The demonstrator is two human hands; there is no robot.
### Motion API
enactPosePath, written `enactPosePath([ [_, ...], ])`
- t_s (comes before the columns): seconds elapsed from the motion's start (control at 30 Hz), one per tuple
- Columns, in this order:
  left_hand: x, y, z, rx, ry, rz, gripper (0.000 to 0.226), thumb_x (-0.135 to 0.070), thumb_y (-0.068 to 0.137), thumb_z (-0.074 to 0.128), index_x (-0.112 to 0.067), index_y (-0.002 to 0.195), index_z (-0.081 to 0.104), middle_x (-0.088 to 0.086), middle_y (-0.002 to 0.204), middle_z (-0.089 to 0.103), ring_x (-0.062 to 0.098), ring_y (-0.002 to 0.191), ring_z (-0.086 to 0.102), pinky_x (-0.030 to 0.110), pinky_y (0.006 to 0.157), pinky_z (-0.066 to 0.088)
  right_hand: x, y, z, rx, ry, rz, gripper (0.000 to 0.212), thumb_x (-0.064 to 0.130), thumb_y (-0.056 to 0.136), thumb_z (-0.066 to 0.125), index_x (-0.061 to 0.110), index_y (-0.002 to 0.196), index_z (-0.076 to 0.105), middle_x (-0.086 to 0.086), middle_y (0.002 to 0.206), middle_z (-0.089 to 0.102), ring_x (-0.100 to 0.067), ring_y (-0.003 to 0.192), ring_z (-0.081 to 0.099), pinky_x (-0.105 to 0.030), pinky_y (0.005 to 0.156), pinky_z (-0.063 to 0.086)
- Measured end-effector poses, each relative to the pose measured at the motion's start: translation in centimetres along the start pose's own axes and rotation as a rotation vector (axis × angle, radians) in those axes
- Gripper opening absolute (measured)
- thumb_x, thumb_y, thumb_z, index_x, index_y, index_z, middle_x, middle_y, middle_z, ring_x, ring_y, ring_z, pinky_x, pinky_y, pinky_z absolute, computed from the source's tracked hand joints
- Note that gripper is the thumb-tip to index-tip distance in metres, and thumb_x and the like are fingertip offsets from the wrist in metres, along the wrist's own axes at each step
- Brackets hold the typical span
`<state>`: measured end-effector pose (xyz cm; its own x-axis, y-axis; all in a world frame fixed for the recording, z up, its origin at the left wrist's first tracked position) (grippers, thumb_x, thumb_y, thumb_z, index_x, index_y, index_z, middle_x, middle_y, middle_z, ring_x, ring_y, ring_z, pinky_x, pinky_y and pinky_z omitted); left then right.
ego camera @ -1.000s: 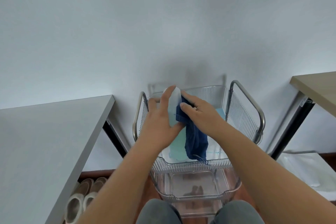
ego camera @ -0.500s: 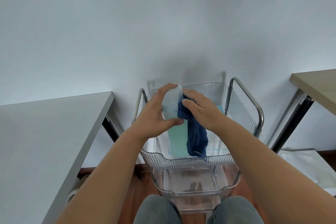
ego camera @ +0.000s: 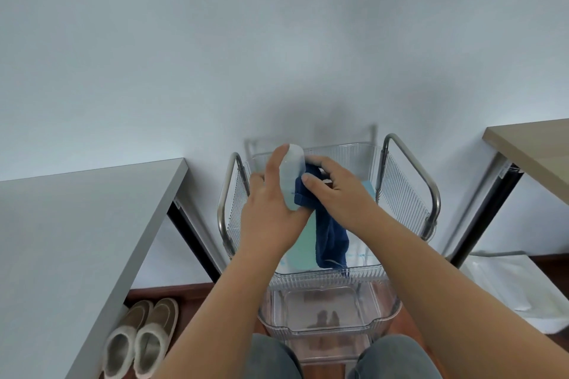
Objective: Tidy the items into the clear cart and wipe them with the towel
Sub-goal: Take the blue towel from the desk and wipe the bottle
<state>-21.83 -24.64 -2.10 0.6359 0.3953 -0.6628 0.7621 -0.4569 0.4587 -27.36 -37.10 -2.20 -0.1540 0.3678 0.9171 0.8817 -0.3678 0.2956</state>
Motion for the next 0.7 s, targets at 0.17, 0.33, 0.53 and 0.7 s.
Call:
enactPosePath([
  [0.17, 0.4, 1.4, -1.2, 0.109, -0.022, 0.103, 0.082, -0.061, 0.066, 0.075, -0.067, 0.131, 0.024, -0.020, 0.113, 0.061, 0.014, 0.088, 0.067, 0.039, 0.076, 0.057, 0.0, 0.2, -0.1, 0.100, -0.093, 0.003, 0.039, 0.028, 0.097, 0.052, 0.038, 0.134, 0.050, 0.013, 0.122, 0.063, -0.012, 0.110, 0.060, -0.042, 0.100, 0.047],
  [0.33, 2.1, 2.8, -1.6, 0.288, -0.131, 0.090, 0.096, -0.050, 0.062, 0.087, -0.056, 0.139, 0.030, -0.027, 0.114, 0.058, 0.018, 0.098, 0.066, 0.046, 0.087, 0.056, 0.1, 1.3, 0.2, 0.232, -0.096, 0.030, 0.040, 0.020, 0.101, 0.045, 0.030, 0.140, 0.046, 0.012, 0.134, 0.057, -0.010, 0.124, 0.052, -0.041, 0.109, 0.038],
  [0.53, 2.2, 2.7, -1.1, 0.482, -0.224, 0.078, 0.096, -0.028, 0.077, 0.082, -0.058, 0.144, 0.020, -0.026, 0.135, 0.047, -0.004, 0.120, 0.054, 0.038, 0.105, 0.047, 0.9, 2.0, 0.2, 0.338, -0.156, 0.035, 0.043, 0.019, 0.102, 0.045, 0.029, 0.143, 0.044, 0.012, 0.137, 0.056, -0.009, 0.127, 0.050, -0.042, 0.111, 0.035],
  [0.7, 1.0, -0.5, -0.5, 0.068, -0.106, -0.002, 0.100, -0.039, 0.073, 0.081, -0.073, 0.134, 0.010, -0.011, 0.134, 0.036, -0.019, 0.096, 0.049, 0.002, 0.067, 0.037, 1.2, 0.9, 1.1, 0.221, -0.159, 0.017, 0.043, 0.029, 0.097, 0.051, 0.038, 0.139, 0.046, 0.014, 0.132, 0.058, -0.009, 0.121, 0.053, -0.039, 0.107, 0.041],
])
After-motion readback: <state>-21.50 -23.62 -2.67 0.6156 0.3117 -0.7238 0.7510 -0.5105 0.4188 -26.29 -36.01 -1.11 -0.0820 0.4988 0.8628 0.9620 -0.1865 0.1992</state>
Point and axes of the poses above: each hand's wrist, its own y-axis towards the middle knuckle, its own z-axis out of the palm, x = y × z, the point moved 7 cm from there along y, towards the middle knuckle
